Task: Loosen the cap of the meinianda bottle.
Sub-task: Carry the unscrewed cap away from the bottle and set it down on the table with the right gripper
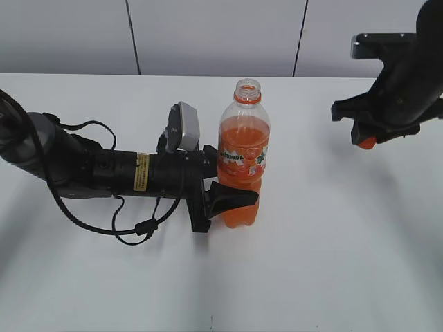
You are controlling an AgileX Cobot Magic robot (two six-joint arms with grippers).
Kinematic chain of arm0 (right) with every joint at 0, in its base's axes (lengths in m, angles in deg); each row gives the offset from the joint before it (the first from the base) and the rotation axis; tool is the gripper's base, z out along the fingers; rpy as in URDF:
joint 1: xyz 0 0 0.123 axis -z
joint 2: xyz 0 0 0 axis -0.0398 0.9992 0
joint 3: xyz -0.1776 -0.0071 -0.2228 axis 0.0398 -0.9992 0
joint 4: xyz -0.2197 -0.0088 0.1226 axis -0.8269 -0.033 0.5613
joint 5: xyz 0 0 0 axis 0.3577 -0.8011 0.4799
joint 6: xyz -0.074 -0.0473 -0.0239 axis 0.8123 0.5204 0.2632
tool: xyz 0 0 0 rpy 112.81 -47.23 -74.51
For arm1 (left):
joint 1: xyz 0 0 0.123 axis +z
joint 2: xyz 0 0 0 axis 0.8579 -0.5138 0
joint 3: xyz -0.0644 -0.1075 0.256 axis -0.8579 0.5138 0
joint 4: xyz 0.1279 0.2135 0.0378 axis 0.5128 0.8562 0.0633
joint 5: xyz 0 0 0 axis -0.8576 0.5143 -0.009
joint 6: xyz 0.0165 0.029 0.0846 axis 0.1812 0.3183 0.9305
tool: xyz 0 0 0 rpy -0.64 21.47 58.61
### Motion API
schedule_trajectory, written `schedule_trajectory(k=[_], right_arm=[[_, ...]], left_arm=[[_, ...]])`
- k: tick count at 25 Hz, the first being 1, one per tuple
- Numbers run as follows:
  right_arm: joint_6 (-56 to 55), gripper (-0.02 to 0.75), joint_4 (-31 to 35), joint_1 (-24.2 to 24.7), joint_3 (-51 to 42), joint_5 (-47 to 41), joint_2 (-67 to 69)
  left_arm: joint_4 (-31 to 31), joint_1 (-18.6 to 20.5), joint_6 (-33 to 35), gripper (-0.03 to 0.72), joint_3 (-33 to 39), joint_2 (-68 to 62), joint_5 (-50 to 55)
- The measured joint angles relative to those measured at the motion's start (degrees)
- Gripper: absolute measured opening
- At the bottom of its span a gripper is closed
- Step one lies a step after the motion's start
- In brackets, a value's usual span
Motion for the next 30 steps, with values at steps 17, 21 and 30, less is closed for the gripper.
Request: schedule_trajectory(k=[17,21,30], right_arm=[[-1.9,0.265,-7.35,0.1,-8.75,18.68,8.66],[-1.9,0.265,-7.65,0.1,-8.75,19.91,10.33],[-1.96,0.267,-8.5,0.1,-8.86,20.02,11.58]], left_arm=[[0.0,0.0,0.0,0.391,0.0,0.0,-0.05],[0.0,0.0,0.0,0.391,0.0,0.0,-0.05],[0.0,0.0,0.0,0.391,0.0,0.0,-0.05]])
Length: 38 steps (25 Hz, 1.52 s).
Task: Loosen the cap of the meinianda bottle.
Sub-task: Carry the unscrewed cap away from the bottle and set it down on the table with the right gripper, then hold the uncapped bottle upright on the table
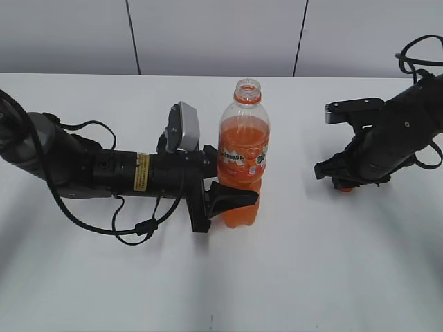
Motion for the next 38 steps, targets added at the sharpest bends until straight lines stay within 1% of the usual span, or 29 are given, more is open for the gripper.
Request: schedule_trajectory(k=[3,8,9,11,22,32,38], right_arm=[[0.0,0.305,-0.31,0.0,0.0,0.0,0.0],[0.06,0.459,-0.45,0.0,0.0,0.02,0.0],[0.06,0.485,-0.48,0.0,0.0,0.02,0.0],[0.06,0.512,-0.52,0.0,0.0,0.02,0.0],[0.06,0.533,0.99,0.0,0.0,-1.11,0.0],[1.95,0.533,1.67,0.0,0.0,-2.47,0.0],[4.56,0.534,4.66,-0.05,0.51,-2.89,-1.9]], left_arm=[[0.0,0.0,0.0,0.391,0.0,0.0,0.0],[0.0,0.0,0.0,0.391,0.0,0.0,0.0],[0.0,0.0,0.0,0.391,0.0,0.0,0.0],[0.0,0.0,0.0,0.391,0.0,0.0,0.0],[0.0,0.0,0.0,0.391,0.0,0.0,0.0],[0.0,0.0,0.0,0.391,0.0,0.0,0.0],[0.0,0.0,0.0,0.391,0.0,0.0,0.0]])
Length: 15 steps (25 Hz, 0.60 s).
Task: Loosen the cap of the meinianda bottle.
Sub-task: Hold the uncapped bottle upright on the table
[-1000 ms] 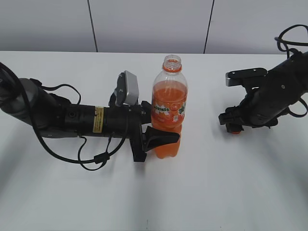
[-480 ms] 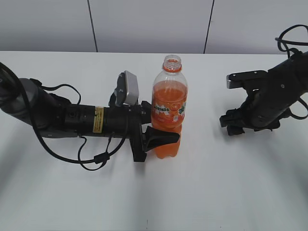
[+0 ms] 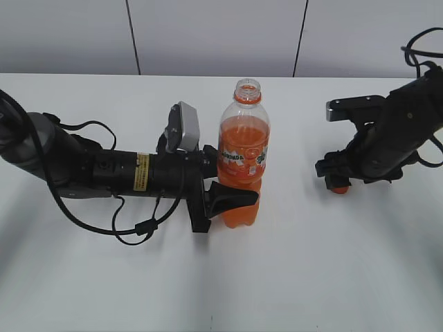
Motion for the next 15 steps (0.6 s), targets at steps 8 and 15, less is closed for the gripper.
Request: schedule_trajectory(k=[8,15], right_arm=[[3.32,0.534,3.76,0.0,3.43,-2.61,-2.98],[4.09,0.534,3.89,0.0,3.84,-4.04,-3.51]], left_arm=[[0.07,0.0,0.0,0.391,0.0,0.0,0.0],[2.5,0.0,0.0,0.558,0.0,0.0,0.05]])
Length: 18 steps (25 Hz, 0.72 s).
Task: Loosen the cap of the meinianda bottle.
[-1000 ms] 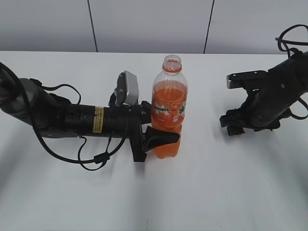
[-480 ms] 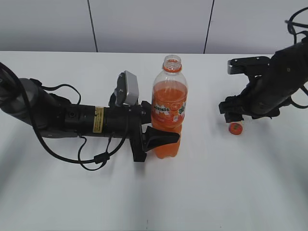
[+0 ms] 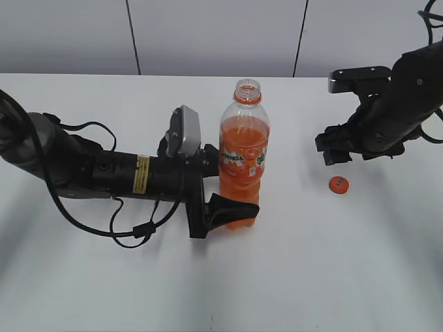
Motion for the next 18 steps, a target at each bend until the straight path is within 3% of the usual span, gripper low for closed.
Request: schedule_trajectory(k=[3,9,18], right_arm=[[0.17,0.534,0.0,0.0,0.0,-0.27,-1.29],[0.28,0.534,0.02,0.0,0.11,-0.71,-3.9],[0.36,0.534,0.07,0.0,0.18,-1.82,-8.78]], left_arm=[[0.33,0.0,0.0,0.609,0.0,0.0,0.0],[3.47,1.56,0.0,0.605,0.0,0.0,-0.39],[10.27,8.59,-0.07,0.585,0.0,0.05,-4.36]])
